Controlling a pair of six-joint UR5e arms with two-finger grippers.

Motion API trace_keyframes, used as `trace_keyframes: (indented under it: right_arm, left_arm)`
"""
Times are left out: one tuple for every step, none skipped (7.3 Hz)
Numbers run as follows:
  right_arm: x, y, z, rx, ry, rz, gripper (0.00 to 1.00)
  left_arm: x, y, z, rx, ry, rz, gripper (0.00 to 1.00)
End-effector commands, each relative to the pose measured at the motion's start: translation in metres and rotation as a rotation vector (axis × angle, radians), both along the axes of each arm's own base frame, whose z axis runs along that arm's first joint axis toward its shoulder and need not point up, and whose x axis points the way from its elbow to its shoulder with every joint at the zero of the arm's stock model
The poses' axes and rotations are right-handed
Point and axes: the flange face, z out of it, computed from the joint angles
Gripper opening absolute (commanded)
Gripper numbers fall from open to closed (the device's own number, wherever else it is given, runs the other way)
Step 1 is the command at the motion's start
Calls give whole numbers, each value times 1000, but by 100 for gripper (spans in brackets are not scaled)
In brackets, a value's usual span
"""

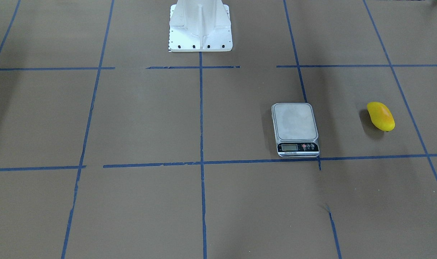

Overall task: Weigh mango
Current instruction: 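Move the left gripper down toward the yellow mango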

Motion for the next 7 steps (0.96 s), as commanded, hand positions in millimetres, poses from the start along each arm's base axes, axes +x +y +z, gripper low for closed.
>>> trace_keyframes:
  right_arm:
    - [0, 0, 0, 0, 0, 0, 100]
    - [0, 0, 0, 0, 0, 0, 100]
    - [0, 0, 0, 0, 0, 0, 100]
    - [0, 0, 0, 0, 0, 0, 100]
    - [0, 0, 0, 0, 0, 0, 100]
    - [0, 0, 0, 0, 0, 0, 100]
    - [0, 0, 0, 0, 0, 0, 100]
  left_arm:
    - [43, -21, -31, 31, -11, 24, 100]
    - [79, -26, -51, 63, -3, 6, 100]
    - [124, -24, -52, 48, -4, -33, 100]
    - [139, -16, -49, 56, -2, -69, 100]
    - [161, -6, -42, 75, -11, -84, 100]
    - [180, -3, -40, 76, -7, -101, 100]
    - [191, -1, -28, 69, 1, -95, 100]
